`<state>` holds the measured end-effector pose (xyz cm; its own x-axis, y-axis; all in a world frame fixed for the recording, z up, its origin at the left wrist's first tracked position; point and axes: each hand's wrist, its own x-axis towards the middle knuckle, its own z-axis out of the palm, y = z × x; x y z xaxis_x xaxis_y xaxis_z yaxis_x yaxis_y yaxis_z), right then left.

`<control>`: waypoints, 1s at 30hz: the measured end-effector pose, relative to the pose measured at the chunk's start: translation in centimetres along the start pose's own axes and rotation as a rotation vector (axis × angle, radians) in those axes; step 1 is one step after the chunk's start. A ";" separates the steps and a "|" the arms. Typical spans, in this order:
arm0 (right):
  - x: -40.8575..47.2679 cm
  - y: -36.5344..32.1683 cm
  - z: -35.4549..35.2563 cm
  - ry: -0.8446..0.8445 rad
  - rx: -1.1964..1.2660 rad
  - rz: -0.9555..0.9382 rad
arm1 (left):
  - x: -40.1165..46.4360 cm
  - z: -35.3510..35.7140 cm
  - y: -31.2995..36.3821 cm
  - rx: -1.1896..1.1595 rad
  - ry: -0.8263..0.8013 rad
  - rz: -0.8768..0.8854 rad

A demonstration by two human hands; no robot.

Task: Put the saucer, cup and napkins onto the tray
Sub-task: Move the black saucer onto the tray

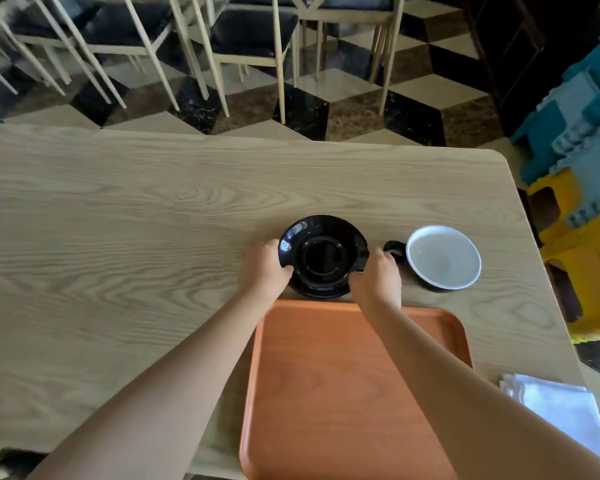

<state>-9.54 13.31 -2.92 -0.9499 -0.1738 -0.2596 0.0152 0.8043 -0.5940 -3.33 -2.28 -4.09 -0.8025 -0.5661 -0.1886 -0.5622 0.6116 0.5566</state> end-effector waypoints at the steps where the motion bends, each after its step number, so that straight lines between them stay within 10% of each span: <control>1: 0.1 0.1 -0.2 0.022 0.038 -0.005 | 0.1 -0.2 -0.3 -0.083 -0.025 -0.027; 10: -4.1 1.8 -2.6 -0.043 0.531 -0.052 | -6.0 -4.5 -2.5 -0.587 -0.163 -0.135; 30: -11.4 7.2 -0.3 -0.181 0.682 0.094 | -13.4 -3.0 -5.1 -0.256 -0.127 -0.172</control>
<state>1.29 21.22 -4.04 -0.8690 -0.2606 -0.4206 0.3427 0.2961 -0.8915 10.88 0.53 -1.92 -0.7276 -0.5656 -0.3882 -0.6362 0.3447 0.6902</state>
